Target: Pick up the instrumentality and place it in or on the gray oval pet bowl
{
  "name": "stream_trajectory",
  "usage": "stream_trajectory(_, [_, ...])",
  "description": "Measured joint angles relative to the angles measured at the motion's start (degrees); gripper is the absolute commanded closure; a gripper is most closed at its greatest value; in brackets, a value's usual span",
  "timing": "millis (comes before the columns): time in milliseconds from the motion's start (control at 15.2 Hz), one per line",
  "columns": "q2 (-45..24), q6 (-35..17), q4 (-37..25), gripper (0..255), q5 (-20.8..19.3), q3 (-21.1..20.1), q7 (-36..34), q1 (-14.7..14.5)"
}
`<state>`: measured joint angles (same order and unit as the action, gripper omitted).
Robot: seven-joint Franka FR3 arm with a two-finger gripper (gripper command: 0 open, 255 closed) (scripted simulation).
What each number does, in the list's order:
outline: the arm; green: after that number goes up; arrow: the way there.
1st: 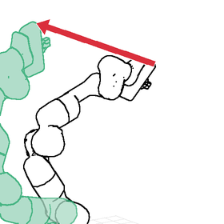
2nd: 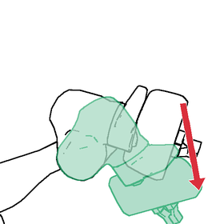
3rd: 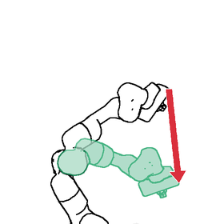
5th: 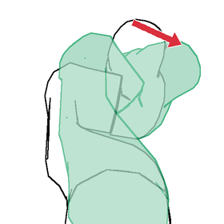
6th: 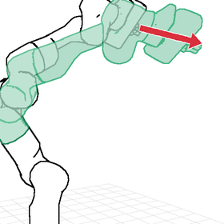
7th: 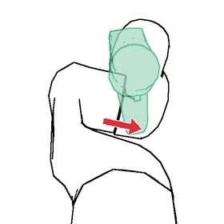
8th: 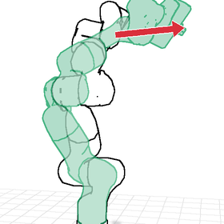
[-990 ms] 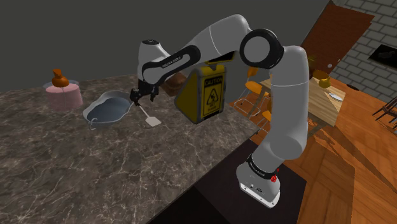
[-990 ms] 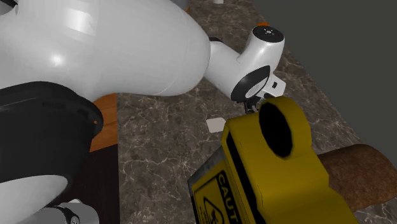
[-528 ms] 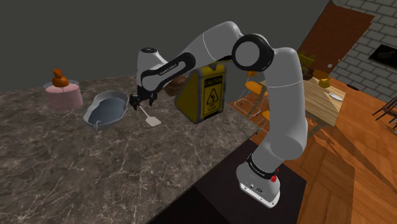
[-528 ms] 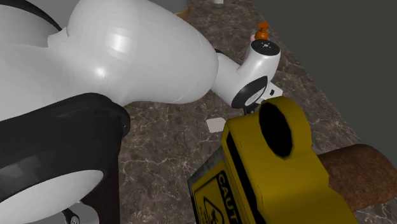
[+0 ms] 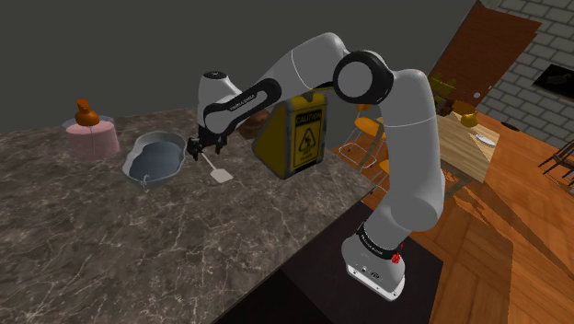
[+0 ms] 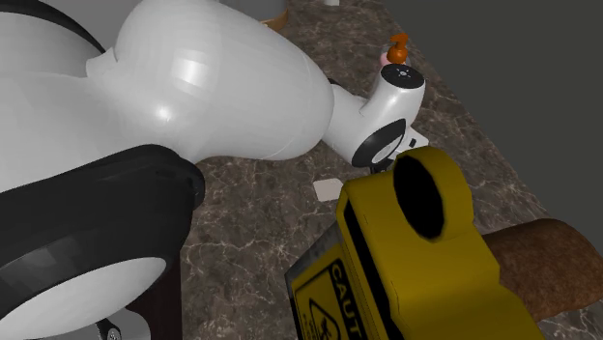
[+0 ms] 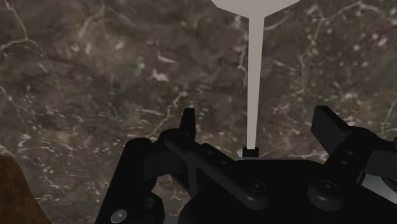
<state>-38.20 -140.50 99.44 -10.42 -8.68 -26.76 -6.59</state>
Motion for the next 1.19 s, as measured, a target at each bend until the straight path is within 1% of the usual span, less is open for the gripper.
stream_trajectory(660, [-0.1,0.0,0.0,255,0.0,-0.1,0.0,0.0])
stream_trajectory(1188, [3.8,3.6,0.1,255,0.8,-0.7,0.6,0.4])
